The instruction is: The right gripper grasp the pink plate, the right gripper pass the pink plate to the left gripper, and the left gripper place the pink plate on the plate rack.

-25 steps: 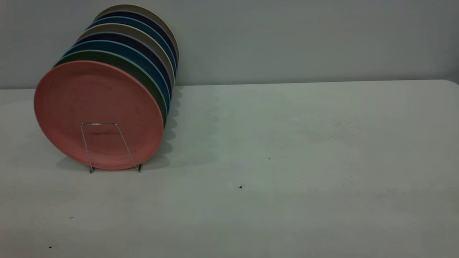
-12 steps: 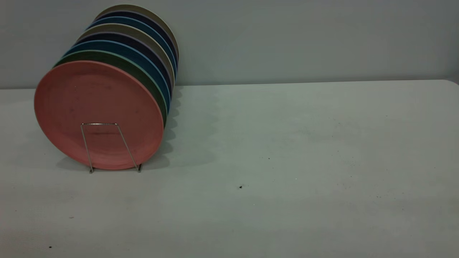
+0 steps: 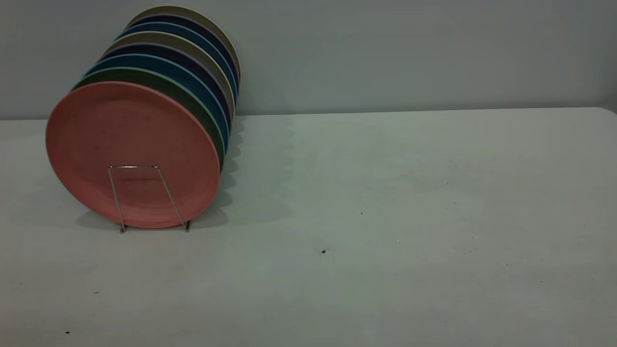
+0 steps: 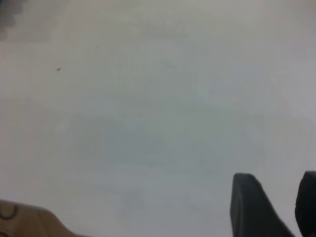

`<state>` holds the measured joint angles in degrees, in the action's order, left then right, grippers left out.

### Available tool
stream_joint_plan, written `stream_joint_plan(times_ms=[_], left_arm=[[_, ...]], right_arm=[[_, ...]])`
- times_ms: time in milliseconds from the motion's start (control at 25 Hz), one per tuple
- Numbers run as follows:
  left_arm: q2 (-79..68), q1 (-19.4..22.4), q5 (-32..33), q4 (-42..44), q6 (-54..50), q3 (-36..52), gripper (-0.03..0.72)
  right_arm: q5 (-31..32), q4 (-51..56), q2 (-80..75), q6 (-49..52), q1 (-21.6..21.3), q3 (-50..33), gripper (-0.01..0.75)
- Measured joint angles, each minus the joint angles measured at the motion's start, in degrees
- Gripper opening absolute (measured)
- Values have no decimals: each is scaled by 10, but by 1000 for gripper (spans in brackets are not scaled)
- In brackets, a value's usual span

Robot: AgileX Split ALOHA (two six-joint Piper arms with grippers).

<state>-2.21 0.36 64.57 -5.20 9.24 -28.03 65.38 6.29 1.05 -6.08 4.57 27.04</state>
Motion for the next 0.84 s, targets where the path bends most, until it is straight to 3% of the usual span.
stream_joint_plan(times_ms=[840], left_arm=[[35, 10, 15, -1, 0, -3, 482]], right_arm=[[0, 0, 0, 0, 0, 0, 239]])
